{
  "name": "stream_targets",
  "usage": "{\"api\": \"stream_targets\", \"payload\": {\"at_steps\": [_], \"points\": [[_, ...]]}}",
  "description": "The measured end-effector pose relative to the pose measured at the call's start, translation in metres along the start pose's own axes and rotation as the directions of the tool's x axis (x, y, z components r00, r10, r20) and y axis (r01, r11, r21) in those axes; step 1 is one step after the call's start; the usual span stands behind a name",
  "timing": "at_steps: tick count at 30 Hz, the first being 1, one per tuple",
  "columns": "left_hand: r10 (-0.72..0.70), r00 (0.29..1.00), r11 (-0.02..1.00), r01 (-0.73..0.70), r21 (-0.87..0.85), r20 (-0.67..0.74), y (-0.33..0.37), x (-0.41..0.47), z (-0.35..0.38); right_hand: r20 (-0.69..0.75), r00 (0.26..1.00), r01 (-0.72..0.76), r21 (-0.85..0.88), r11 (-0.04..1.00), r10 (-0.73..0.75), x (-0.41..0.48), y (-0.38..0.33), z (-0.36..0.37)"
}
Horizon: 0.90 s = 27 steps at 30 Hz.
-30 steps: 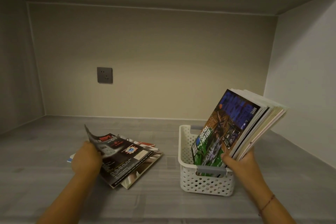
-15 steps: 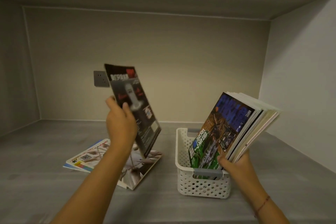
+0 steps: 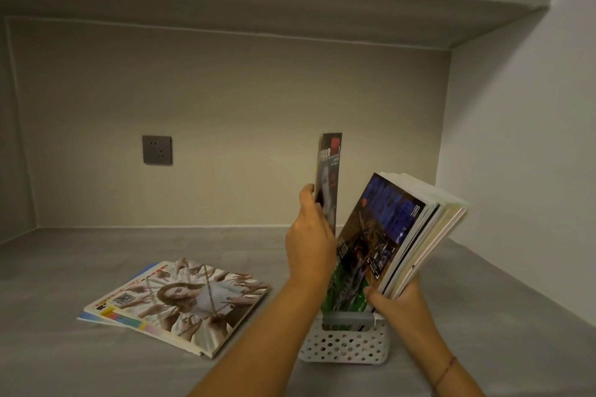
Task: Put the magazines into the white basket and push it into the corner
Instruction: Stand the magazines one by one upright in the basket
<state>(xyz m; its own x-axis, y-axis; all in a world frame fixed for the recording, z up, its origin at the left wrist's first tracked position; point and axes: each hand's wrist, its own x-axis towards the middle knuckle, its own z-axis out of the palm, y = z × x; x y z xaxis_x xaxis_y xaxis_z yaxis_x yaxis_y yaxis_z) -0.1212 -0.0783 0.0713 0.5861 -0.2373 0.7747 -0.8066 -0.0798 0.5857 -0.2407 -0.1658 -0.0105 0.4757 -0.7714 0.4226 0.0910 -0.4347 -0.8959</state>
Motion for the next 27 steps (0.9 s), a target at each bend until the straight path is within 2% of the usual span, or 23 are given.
{"api": "stream_targets", "payload": {"at_steps": [3, 5, 7, 9, 11, 15, 20, 22, 24, 27], "points": [[-0.032, 0.988, 0.997, 0.042, -0.066, 0.149, -0.003, -0.016, 0.008, 0.016, 1.000, 0.007, 0.022, 1.000, -0.008, 0.000, 0.000, 0.000], [-0.066, 0.932, 0.991, 0.102, -0.082, 0.357, -0.010, -0.026, 0.008, 0.042, 0.998, 0.034, 0.038, 0.999, -0.035, 0.000, 0.000, -0.001], [-0.081, 0.781, 0.979, 0.180, -0.099, 0.619, -0.018, -0.033, 0.005, 0.065, 0.996, 0.059, 0.062, 0.996, -0.063, 0.000, 0.000, -0.002], [-0.047, 0.624, 0.956, 0.253, -0.145, 0.780, -0.022, -0.035, 0.000, 0.099, 0.991, 0.079, 0.086, 0.993, -0.087, 0.000, -0.002, -0.004], [-0.026, 0.546, 0.932, 0.316, -0.177, 0.838, -0.022, -0.033, -0.005, 0.123, 0.987, 0.089, 0.108, 0.990, -0.102, -0.001, -0.003, -0.006], [-0.027, 0.474, 0.907, 0.382, -0.178, 0.880, -0.022, -0.031, -0.011, 0.149, 0.983, 0.089, 0.134, 0.987, -0.109, -0.004, -0.007, -0.008], [-0.035, 0.346, 0.878, 0.459, -0.137, 0.938, -0.027, -0.027, -0.019, 0.115, 0.982, 0.134, 0.130, 0.982, -0.150, -0.003, -0.010, -0.003], [-0.035, 0.338, 0.877, 0.462, -0.134, 0.940, -0.028, -0.027, -0.022, 0.068, 0.986, 0.146, 0.115, 0.982, -0.155, -0.003, -0.009, 0.001], [-0.054, 0.380, 0.901, 0.417, -0.119, 0.923, -0.029, -0.027, -0.024, 0.021, 0.990, 0.137, 0.092, 0.986, -0.140, -0.003, -0.007, 0.003], [-0.059, 0.539, 0.953, 0.280, -0.113, 0.840, -0.038, -0.025, -0.028, -0.017, 0.996, 0.093, 0.077, 0.993, -0.092, -0.003, -0.001, 0.004]]}}
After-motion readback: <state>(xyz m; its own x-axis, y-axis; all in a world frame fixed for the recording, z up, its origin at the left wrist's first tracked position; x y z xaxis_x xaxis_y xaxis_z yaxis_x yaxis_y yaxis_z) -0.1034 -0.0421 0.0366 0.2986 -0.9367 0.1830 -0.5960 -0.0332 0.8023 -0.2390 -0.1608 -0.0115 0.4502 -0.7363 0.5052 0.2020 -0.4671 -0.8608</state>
